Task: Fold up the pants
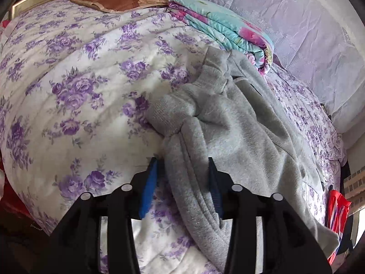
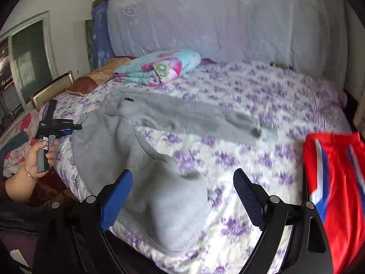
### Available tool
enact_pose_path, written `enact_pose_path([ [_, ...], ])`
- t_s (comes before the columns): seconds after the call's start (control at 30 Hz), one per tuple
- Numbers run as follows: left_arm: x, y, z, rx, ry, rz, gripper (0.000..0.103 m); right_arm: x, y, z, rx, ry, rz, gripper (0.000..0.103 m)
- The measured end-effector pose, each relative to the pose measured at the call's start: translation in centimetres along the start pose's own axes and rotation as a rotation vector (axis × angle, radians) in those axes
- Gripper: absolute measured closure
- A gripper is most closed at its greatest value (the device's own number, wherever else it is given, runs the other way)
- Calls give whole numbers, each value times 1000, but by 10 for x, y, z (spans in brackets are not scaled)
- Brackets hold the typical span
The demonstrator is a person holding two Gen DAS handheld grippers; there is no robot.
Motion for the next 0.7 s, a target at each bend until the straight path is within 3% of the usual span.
enact_pose_path([
  [0.07,3,-2,-4,-5,-2,8,48,-37,-22,27,48,-135,-43,13],
  [0.17,10,-14,3,-11,-10,0,45,-82,-56,56,235,-378,-76,14],
  [0.23,13,-26,16,-39,-20,-19,46,-99,-75,52,383,-464,-75,21],
  [0.3,13,-36,32,-53,-29,-23,48,-101,-92,35,505,-505,-80,22],
  [0.37,14,-37,41,-61,-16,-5,63,-94,-109,7,603,-484,-116,23],
  [0.4,14,-34,44,-88,-8,4,80,-90,-116,-3,592,-465,-118,27],
  [0.43,14,-29,47,-108,-3,18,83,-86,-121,-10,586,-459,-107,61],
  [0.47,16,-18,50,-107,-5,55,85,-81,-124,-14,623,-473,-99,88],
  [0.5,17,-6,52,-104,-15,93,86,-74,-123,-14,664,-502,-84,92],
  [0.53,19,4,53,-103,-23,125,87,-64,-113,-9,625,-499,-18,92],
  [0.63,18,46,54,-116,-22,205,87,-19,-40,-2,370,-321,221,92],
  [0.7,10,62,55,-130,-32,200,84,2,11,-13,237,-191,324,90],
])
Point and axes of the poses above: each gripper's, at about its wrist camera, not at the fingertips, and y roughly against the way its jaws point, z to its right, x to its top, the point moved 8 cm from there along -y, roughly the way its jaws point, and after that the axes turned 7 degrees about -z, right-handed, at the moved point
